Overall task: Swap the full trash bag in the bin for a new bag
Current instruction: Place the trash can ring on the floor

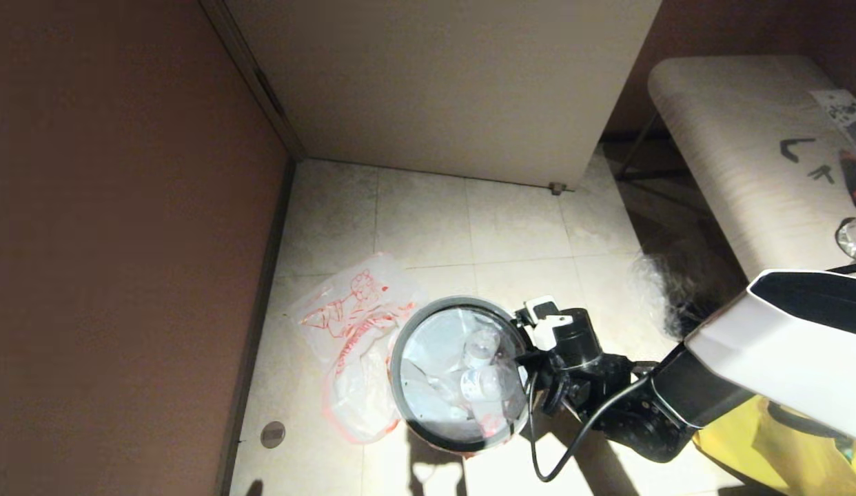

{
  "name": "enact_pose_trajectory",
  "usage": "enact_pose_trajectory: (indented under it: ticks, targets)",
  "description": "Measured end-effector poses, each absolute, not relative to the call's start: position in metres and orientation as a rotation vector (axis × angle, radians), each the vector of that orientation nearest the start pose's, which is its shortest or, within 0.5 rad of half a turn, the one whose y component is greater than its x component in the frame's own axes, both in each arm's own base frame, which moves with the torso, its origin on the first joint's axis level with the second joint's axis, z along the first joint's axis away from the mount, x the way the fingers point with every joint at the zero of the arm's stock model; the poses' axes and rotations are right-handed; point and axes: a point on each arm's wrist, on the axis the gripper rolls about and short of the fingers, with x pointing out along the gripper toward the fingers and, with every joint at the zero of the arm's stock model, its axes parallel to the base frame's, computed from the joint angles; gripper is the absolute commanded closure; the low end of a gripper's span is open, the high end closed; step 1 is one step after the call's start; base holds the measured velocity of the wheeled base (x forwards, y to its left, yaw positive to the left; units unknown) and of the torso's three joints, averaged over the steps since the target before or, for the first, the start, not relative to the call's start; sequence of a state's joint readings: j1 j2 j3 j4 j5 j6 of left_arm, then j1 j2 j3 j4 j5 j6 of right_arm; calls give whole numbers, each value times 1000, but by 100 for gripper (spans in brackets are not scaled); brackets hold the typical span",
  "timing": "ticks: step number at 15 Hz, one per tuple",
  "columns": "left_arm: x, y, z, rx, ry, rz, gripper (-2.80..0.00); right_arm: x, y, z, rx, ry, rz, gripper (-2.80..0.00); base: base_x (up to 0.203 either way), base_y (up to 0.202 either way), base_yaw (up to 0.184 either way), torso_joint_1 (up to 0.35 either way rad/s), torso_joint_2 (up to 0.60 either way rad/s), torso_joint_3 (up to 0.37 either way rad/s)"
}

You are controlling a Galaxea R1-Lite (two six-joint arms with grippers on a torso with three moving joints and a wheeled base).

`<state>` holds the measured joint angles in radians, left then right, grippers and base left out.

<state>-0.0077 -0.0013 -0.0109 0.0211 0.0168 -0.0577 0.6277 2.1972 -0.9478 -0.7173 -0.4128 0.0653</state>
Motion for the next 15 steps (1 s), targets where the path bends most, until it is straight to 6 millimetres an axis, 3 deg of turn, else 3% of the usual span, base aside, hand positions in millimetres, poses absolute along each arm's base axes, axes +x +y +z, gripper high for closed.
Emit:
enact_pose_trajectory:
  ticks: [7,11,15]
  targets:
    - [-24,1,76,-58,9,9,0,310,213,84,-182,446,193,0,0,0,0,0,0,0]
    - [-24,1,76,-57,9,9,0,309,183,103,-176,470,126,0,0,0,0,0,0,0]
    - [-24,1,76,-58,9,9,0,305,135,117,-169,526,41,0,0,0,0,0,0,0]
